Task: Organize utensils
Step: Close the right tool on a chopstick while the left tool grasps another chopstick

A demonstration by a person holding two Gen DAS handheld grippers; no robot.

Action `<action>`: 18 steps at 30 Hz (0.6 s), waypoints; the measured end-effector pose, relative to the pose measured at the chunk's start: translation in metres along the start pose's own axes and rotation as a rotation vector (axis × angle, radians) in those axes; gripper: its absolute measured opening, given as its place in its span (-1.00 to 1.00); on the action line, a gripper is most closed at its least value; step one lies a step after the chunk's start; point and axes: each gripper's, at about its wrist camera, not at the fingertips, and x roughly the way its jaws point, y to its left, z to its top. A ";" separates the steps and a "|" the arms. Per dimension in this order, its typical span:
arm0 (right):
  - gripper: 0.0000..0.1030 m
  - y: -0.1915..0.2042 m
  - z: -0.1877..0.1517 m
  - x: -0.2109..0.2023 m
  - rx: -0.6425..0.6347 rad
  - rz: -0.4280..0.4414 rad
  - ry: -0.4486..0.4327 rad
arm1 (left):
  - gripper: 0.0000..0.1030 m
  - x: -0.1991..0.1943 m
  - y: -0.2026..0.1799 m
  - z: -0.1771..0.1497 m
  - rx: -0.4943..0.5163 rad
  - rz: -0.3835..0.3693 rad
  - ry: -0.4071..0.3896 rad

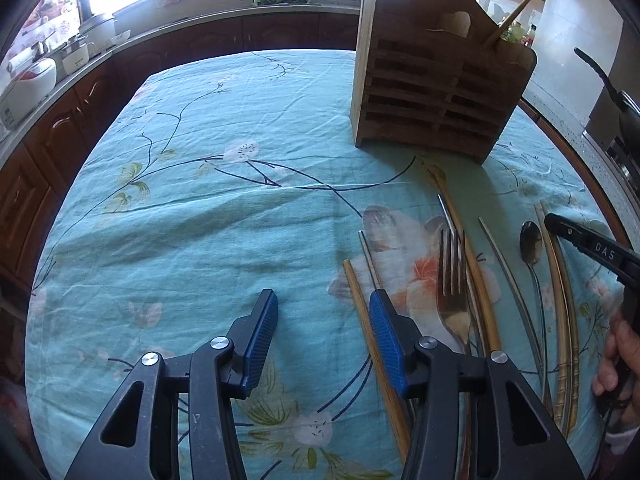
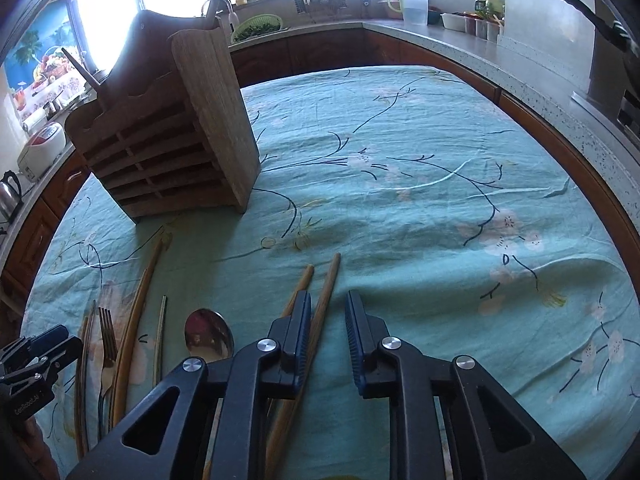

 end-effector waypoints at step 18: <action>-0.85 0.012 0.007 0.009 -0.076 -0.026 -0.004 | -0.86 0.003 -0.018 0.004 0.093 -0.004 -0.020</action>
